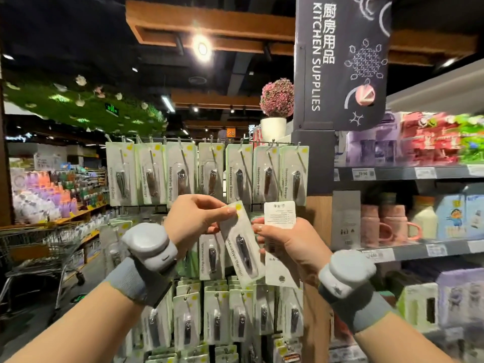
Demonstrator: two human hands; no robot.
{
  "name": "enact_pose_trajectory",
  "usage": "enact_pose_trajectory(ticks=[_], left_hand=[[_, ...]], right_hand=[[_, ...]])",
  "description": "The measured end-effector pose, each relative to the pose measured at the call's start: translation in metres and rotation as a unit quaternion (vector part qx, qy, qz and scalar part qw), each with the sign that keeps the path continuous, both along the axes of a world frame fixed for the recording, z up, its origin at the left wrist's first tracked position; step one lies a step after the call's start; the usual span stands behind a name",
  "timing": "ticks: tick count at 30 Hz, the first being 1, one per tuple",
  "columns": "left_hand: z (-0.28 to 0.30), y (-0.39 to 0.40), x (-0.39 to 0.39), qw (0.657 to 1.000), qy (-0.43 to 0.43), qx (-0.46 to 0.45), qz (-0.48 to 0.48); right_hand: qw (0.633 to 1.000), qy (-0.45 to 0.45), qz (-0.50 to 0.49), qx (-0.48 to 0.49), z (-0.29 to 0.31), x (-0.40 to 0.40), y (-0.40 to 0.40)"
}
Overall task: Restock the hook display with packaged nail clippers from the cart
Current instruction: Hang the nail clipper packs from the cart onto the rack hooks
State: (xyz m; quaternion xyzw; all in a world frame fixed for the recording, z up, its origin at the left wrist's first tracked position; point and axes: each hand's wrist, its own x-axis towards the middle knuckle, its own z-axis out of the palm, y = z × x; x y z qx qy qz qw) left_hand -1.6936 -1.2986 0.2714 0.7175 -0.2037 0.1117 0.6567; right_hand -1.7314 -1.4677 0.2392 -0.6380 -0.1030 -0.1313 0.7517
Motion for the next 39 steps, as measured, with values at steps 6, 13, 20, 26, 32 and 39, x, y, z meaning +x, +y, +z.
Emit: enact_pose_trajectory(ticks=[6,13,20,26,32,39], left_hand=[[0.017,-0.013,0.005,0.999,-0.031,0.028,-0.011],[0.018,-0.02,0.003,0.998,-0.03,0.014,-0.057],[0.013,-0.013,0.005,0.997,-0.014,0.031,-0.072],[0.011,0.007,0.009,0.999,-0.025,0.024,-0.028],[0.009,0.021,0.009,1.0,-0.023,-0.008,0.002],[0.009,0.036,0.006,0.998,-0.039,-0.033,0.036]], right_hand=[[0.998,-0.027,-0.033,-0.047,0.016,-0.002,-0.007],[0.997,-0.042,-0.052,-0.042,0.016,-0.006,-0.011],[0.997,-0.049,-0.052,-0.027,0.016,-0.001,-0.016],[0.996,-0.048,-0.075,0.01,0.02,0.004,-0.026],[0.995,-0.045,-0.082,0.021,0.021,0.009,-0.03],[0.996,-0.044,-0.07,0.012,0.022,0.02,-0.021]])
